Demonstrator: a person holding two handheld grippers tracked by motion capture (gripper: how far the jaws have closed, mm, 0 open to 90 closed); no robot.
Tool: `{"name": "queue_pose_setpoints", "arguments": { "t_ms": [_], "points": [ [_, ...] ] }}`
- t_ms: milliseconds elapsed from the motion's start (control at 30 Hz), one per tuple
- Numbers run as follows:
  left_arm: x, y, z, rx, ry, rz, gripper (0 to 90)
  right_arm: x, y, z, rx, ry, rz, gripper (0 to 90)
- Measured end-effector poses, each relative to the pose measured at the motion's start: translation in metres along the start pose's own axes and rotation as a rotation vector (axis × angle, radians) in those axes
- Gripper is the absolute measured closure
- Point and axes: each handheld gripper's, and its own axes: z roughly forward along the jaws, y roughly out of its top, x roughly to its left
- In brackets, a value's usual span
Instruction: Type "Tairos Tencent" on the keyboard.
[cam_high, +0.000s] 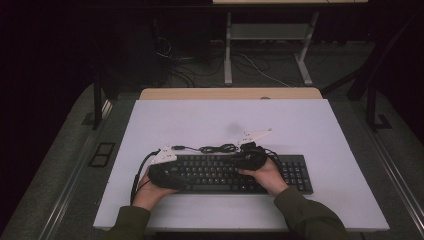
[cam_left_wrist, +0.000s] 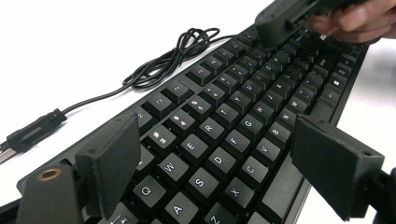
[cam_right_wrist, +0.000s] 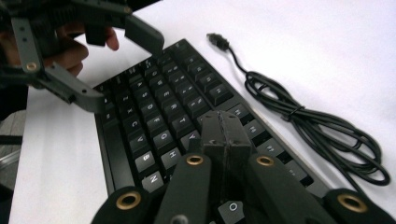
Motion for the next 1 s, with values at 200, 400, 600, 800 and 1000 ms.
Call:
{"name": "queue_pose_setpoints", "arguments": {
  "t_ms": [200, 400, 600, 800, 1000],
  "points": [
    [0.0, 0.0, 0.0, 0.0, 0.01, 0.002, 13.6, 0.002, -0.002, 0.003, 0.025, 0.007, -0.007, 89.3],
    [-0.001, 0.0, 0.001, 0.002, 0.01, 0.006, 11.9, 0.002, -0.004, 0.005, 0.049, 0.006, -0.009, 89.3],
    [-0.001, 0.0, 0.001, 0.002, 0.011, 0.004, 11.1, 0.002, -0.006, 0.008, 0.077, -0.003, -0.015, 89.3],
    [-0.001, 0.0, 0.001, 0.0, 0.01, 0.006, 10.9, 0.0, -0.008, 0.01, 0.096, -0.014, -0.007, 89.3],
    [-0.002, 0.0, 0.001, -0.005, 0.013, 0.001, 10.9, 0.001, -0.009, 0.012, 0.117, -0.02, -0.017, 89.3]
  ]
}}
